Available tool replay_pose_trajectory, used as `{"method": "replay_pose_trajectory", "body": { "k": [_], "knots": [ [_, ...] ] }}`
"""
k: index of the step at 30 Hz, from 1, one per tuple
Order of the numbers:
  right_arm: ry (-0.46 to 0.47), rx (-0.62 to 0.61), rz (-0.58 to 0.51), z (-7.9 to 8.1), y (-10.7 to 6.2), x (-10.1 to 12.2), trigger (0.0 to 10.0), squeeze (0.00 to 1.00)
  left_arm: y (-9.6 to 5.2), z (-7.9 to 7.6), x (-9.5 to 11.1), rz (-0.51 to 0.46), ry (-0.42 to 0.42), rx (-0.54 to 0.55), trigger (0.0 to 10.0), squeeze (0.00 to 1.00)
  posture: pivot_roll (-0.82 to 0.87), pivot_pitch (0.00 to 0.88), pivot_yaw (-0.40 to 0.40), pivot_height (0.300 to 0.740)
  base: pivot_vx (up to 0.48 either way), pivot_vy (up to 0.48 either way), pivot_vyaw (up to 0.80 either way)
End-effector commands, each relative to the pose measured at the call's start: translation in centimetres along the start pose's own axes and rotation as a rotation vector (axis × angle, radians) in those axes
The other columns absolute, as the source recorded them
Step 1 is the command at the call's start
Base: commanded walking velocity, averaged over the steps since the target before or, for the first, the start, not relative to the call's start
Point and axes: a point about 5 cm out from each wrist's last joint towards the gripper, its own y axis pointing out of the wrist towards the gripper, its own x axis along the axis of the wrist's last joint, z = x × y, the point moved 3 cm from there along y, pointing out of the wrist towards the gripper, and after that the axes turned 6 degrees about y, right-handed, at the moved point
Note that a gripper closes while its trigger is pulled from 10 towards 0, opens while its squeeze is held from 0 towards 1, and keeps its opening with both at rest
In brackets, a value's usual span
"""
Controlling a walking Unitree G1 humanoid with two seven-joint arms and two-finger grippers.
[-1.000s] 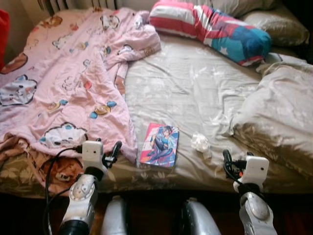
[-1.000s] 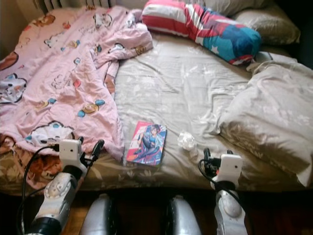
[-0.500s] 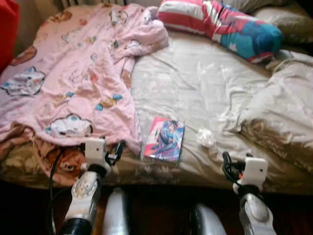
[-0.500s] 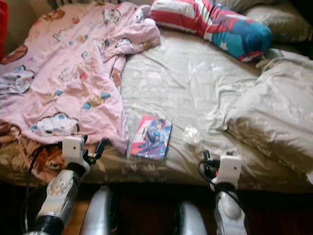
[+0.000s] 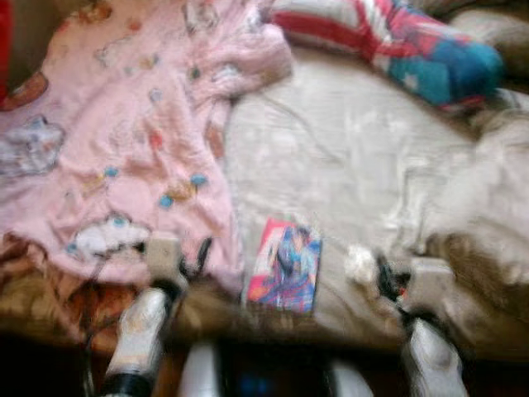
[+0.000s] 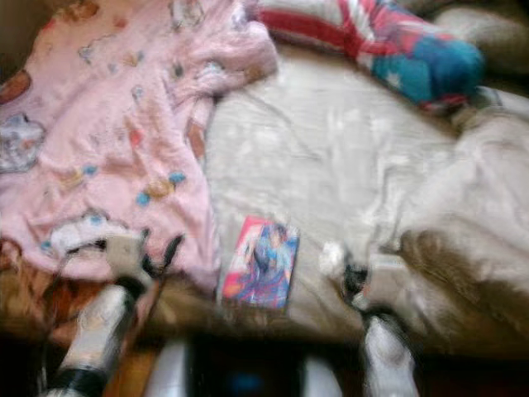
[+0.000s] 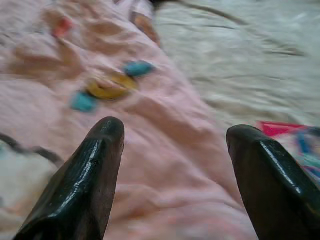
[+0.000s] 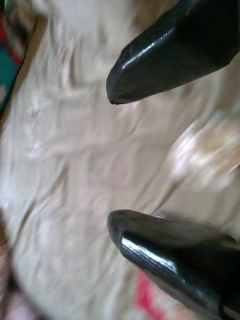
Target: Clean up the room
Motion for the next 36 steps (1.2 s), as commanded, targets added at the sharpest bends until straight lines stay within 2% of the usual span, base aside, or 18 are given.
{"method": "replay_pose_trajectory", "body": {
  "k": [1,7,15,19,25,26,28,33,36],
  "knots": [
    [-0.003,-0.071,0.064,-2.3,-1.3,-1.5,10.0,0.00,0.0,-1.3,-0.1,-0.002,-0.023,-0.035,10.0,0.00,0.01,0.253,-0.019,0.621,0.000,0.000,0.00],
    [-0.047,-0.091,0.155,-3.1,-0.5,-2.5,10.0,0.00,-0.2,-1.6,0.0,-0.003,-0.027,-0.047,10.0,0.00,0.01,0.276,-0.019,0.621,0.000,0.000,0.00],
    [-0.010,-0.124,0.231,-4.0,1.3,-2.8,10.0,0.00,-0.7,-2.4,0.7,-0.024,-0.030,-0.078,10.0,0.00,0.04,0.331,-0.012,0.621,0.000,0.000,0.00],
    [0.000,-0.121,0.233,-3.8,2.0,-2.5,10.0,0.00,-0.8,-2.5,0.9,-0.026,-0.029,-0.085,10.0,0.00,0.05,0.343,-0.011,0.621,0.000,0.000,0.00],
    [0.011,-0.075,0.233,-2.7,3.5,-1.7,10.0,0.00,-1.3,-2.3,1.3,-0.030,-0.030,-0.083,10.0,0.00,0.08,0.383,-0.002,0.621,0.000,0.000,0.00],
    [0.015,-0.071,0.234,-2.6,3.7,-1.5,10.0,1.00,-1.4,-2.3,1.5,-0.032,-0.031,-0.084,10.0,0.00,0.08,0.395,-0.001,0.621,0.000,0.000,0.00],
    [0.023,-0.048,0.235,-2.2,4.4,-1.1,10.0,1.00,-1.8,-2.5,2.0,-0.035,-0.032,-0.086,10.0,0.00,0.09,0.410,0.001,0.621,0.000,0.000,0.00],
    [0.020,-0.024,0.229,-1.8,4.8,-0.7,10.0,1.00,-2.7,-2.1,2.8,-0.051,-0.025,-0.074,10.0,0.00,0.11,0.455,0.001,0.621,0.000,0.000,0.00],
    [0.009,0.031,0.224,-0.6,5.6,-0.1,10.0,1.00,-3.0,-0.8,5.4,-0.099,-0.003,-0.043,10.0,0.00,0.14,0.502,0.007,0.621,0.000,0.000,0.00]
  ]
}}
